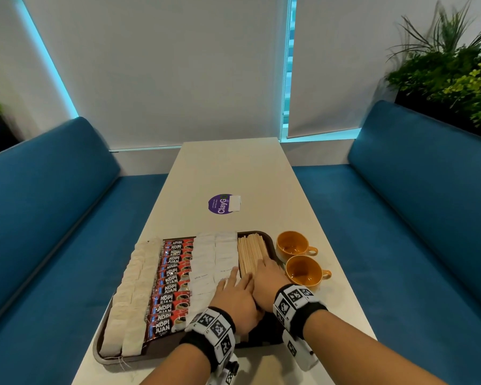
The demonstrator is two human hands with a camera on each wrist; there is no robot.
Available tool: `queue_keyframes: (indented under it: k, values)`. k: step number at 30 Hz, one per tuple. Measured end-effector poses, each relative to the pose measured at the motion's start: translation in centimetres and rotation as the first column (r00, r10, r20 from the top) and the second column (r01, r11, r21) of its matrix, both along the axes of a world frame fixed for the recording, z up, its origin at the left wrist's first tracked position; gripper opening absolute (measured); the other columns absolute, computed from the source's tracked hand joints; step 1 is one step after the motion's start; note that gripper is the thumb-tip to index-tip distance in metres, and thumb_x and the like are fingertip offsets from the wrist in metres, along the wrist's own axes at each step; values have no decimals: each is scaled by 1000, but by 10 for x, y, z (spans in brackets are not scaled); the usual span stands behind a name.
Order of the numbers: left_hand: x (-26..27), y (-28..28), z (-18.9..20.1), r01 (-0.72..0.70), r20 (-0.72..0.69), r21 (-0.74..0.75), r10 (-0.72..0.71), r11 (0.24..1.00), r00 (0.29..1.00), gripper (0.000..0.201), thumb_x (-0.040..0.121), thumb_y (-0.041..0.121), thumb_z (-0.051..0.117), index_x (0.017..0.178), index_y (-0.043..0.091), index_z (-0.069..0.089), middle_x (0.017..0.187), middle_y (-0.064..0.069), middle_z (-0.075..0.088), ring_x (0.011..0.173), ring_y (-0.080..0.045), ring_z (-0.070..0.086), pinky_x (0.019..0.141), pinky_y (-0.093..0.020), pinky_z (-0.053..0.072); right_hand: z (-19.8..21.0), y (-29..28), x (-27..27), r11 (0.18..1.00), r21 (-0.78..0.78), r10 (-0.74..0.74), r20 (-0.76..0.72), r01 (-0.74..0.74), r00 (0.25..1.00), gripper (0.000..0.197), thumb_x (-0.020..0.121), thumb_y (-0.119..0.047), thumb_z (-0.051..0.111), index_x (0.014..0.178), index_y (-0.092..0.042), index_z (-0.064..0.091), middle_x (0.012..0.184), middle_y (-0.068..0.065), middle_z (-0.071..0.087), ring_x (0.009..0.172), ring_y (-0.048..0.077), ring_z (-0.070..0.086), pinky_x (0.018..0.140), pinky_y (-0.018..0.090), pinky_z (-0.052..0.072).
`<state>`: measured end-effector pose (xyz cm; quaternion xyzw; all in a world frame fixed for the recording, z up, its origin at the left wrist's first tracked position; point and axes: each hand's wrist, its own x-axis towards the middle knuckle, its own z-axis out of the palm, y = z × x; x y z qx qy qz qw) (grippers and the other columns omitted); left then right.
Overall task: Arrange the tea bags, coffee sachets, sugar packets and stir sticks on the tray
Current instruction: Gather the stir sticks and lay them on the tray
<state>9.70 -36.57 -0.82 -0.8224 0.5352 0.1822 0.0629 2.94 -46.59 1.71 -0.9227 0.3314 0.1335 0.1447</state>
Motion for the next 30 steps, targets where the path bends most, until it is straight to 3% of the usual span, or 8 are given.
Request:
queue_keyframes:
  k: [5,10,16,19,24,26,28,30]
  values:
    - [5,3,1,4,-26,-1,-4,1000,1000,84,99,53,46,163,22,2,171,-1,-2,155,-34,-16,125,-53,0,-21,-1,17,996,-88,15,-99,-23,995,65,97,-34,52,154,-10,34,154,25,31,138,41,33,117,52,31]
    - [4,5,0,-50,-31,-70,48,996,998,87,99,50,48,162,17,-1,171,-4,-3,156,-31,-13,127,-49,2,-26,-1,19,985,-168,-51,-102,33,993,68,95,-34,50,152,-1,32,153,24,33,138,40,33,116,51,30]
    - [6,5,3,-35,-43,-58,32,998,999,85,98,44,51,163,14,3,171,-4,0,156,-30,-12,126,-49,3,-14,9,6,987,-95,-125,27,127,992,64,99,-28,46,153,1,29,156,22,30,140,38,32,118,47,28]
    - [12,17,15,-93,-107,-172,75,981,991,76,101,37,48,163,16,9,171,1,4,157,-25,-9,126,-48,5,8,19,-12,992,-7,-128,138,130,982,53,104,-29,45,150,-4,36,152,17,35,140,35,33,120,45,28]
    - [34,81,45,-254,-232,-462,161,850,959,47,98,30,57,144,30,47,148,11,42,141,-12,31,122,-35,26,17,27,-52,950,252,-264,339,184,903,57,90,-9,67,143,-23,51,147,-1,43,137,21,44,112,34,46]
    - [45,117,51,-338,-241,-526,245,780,939,30,95,26,62,124,33,60,128,12,53,122,-11,46,109,-32,40,17,30,-74,933,300,-301,349,198,887,51,91,-9,70,138,-23,54,138,-3,50,124,16,54,94,25,55]
    - [52,155,51,-464,-263,-545,383,698,885,19,93,22,65,109,33,63,113,11,56,103,-11,55,91,-28,44,14,33,-98,922,318,-330,353,219,876,48,93,-14,71,137,-22,55,133,-3,55,114,13,55,77,17,52]
    - [54,191,46,-609,-327,-532,520,588,789,20,92,20,66,108,29,62,113,7,54,98,-15,60,83,-30,44,9,36,-118,897,346,-392,338,275,856,53,91,-20,76,139,-21,53,134,-1,58,115,16,58,85,21,53]
